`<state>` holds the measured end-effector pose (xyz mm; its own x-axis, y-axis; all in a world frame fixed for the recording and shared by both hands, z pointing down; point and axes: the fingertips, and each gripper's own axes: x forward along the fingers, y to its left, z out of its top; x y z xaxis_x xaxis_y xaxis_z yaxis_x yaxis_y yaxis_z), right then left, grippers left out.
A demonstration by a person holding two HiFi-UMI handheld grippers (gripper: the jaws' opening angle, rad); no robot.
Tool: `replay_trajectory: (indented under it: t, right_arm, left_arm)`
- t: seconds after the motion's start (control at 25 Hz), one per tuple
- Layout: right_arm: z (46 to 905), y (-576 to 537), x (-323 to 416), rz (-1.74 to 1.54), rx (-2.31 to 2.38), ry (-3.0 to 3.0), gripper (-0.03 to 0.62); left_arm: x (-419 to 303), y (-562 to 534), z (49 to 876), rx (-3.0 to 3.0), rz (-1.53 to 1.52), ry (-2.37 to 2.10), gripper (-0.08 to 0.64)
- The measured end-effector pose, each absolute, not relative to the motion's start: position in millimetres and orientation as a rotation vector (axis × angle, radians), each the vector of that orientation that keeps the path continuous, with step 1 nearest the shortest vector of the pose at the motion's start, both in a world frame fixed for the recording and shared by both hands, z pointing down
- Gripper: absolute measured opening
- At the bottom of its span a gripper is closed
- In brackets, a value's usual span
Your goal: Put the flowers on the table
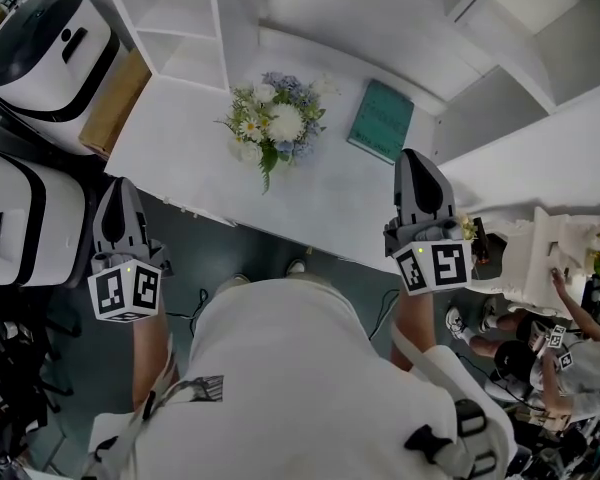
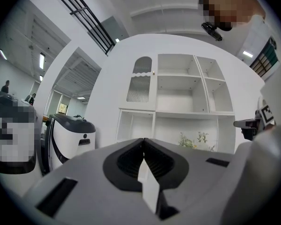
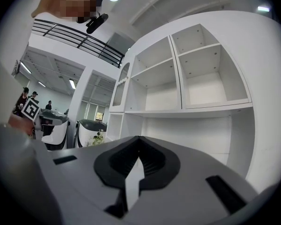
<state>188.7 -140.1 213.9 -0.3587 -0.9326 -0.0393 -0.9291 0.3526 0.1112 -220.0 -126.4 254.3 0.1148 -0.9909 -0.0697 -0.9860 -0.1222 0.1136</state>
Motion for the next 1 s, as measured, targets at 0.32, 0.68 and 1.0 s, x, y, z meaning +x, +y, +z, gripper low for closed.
replay_trajectory:
  t: [0.32,0.68,1.0]
  right_arm:
    - [219,-141,179,-0.176,1.751,-2.563,0.009]
    - [228,-140,164,-0.156,1.736,-2.589,0.009]
    - [231,-135,159,-0.145,1.746,-2.607,0.009]
  left_arm:
    - [-221,-123,255,2.335,-0.23,-2.053,0.015]
    - [-233,-109,261,2.294,-0.199,-2.064,0.015]
    - [-232,-108,260,2.328,-0.205,-2.054,0.015]
